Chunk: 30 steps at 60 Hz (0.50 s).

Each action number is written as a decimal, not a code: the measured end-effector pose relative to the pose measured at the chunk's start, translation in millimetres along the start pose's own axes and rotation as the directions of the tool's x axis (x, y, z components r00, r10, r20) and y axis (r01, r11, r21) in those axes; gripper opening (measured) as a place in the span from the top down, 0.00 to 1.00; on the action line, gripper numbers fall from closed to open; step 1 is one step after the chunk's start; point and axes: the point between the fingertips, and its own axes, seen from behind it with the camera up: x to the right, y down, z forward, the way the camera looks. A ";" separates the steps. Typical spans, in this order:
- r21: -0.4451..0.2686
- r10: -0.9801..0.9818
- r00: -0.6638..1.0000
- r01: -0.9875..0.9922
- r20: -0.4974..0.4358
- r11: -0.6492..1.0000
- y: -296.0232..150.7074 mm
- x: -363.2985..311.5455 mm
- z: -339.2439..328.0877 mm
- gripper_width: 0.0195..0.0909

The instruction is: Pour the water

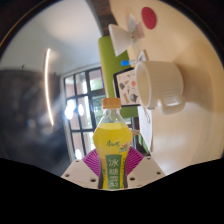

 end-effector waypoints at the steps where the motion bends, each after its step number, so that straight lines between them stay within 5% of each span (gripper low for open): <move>1: 0.019 0.025 1.000 -0.025 0.000 1.000 -6.8 1.2 -0.6 0.89; 14: 0.136 0.320 0.947 -0.319 0.011 0.938 -32.3 5.5 -5.9 0.89; 30: 0.115 0.388 0.922 -0.387 0.013 0.915 -23.2 5.3 -9.5 0.89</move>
